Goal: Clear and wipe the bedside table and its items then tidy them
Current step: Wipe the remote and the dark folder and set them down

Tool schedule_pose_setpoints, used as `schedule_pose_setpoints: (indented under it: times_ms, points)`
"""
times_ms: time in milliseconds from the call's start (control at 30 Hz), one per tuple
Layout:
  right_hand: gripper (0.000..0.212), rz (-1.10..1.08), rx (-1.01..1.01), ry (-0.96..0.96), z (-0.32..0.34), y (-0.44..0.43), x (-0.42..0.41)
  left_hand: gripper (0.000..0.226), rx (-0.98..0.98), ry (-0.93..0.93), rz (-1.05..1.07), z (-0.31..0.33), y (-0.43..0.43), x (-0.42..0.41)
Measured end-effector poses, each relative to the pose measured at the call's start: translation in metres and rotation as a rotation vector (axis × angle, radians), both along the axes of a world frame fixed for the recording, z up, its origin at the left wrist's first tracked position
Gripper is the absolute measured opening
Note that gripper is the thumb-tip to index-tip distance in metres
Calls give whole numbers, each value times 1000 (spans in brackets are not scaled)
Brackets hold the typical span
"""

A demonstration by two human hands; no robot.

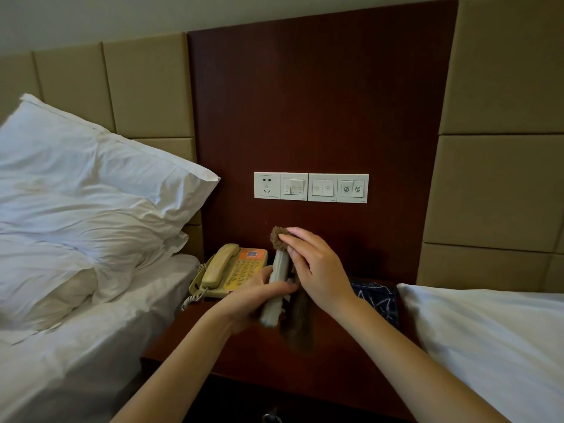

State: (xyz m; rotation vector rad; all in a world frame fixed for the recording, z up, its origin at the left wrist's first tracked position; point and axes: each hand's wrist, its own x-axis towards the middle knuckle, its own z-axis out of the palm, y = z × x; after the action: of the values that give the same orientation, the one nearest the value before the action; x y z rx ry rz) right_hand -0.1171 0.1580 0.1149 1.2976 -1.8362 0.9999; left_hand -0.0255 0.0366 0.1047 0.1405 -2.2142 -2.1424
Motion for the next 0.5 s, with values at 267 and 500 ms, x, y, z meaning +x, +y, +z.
schedule_pose_setpoints:
  times_ms: [267,500]
  points:
    - [28,154,47,-341,18,-1,-1,59,-99,88,29,-13,-4,-5]
    - [28,305,-53,-712,25,1,-2,70,-231,261,204,-23,3,-11]
